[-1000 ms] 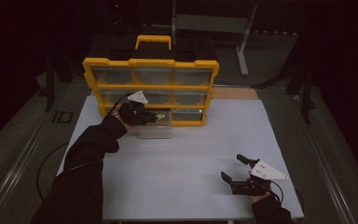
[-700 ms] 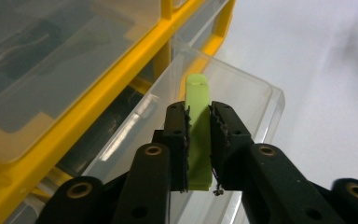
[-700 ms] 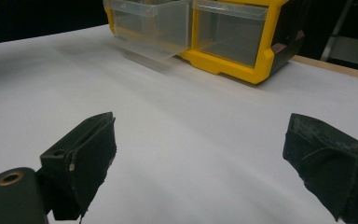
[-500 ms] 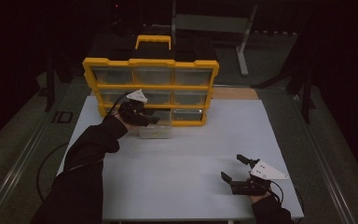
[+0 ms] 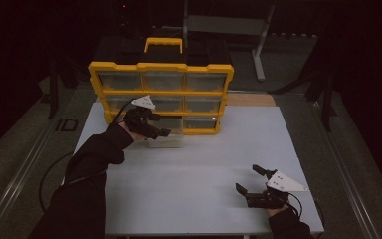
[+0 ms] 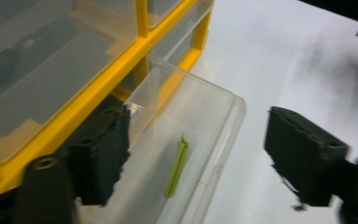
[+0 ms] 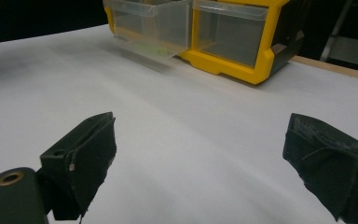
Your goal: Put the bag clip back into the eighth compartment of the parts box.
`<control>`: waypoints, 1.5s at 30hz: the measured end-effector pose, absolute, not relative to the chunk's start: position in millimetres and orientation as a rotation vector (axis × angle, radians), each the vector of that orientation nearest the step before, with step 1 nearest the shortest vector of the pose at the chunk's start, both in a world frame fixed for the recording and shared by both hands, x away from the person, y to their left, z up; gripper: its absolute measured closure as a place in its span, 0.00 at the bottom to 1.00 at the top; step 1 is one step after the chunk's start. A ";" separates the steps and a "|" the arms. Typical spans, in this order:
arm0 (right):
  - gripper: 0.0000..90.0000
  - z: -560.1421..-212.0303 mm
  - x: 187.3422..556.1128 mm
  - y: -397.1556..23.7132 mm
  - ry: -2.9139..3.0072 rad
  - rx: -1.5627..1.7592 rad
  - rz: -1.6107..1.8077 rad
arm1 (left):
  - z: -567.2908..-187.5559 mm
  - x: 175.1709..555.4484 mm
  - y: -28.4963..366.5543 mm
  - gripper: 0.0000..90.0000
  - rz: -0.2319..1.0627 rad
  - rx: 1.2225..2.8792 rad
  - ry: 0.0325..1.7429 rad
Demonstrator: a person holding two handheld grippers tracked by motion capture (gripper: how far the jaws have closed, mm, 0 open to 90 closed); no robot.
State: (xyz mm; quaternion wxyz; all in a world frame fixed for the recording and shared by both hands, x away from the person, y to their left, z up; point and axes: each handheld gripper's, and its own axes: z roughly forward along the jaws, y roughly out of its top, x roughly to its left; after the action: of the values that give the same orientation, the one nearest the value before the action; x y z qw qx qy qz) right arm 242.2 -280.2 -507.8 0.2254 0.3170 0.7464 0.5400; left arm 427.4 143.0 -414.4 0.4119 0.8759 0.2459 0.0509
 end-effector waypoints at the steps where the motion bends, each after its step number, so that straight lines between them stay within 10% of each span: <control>1: 0.10 -507.8 242.1 -280.4 2.058 0.876 1.490 | -414.3 427.1 143.0 0.20 0.125 2.204 0.619; 18: 0.10 -507.7 242.3 -280.5 2.056 0.876 1.489 | -413.5 415.9 152.1 0.00 0.068 2.173 0.573; 45: 0.10 -506.2 241.4 -279.4 2.057 0.870 1.489 | -412.3 386.3 174.5 0.00 0.120 2.114 0.528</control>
State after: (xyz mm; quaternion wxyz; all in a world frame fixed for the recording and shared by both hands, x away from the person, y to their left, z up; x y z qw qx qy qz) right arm 241.4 -279.4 -506.2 0.2267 0.3157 0.7462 0.5404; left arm 386.3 174.5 -412.3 0.4616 0.8593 0.2148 0.0486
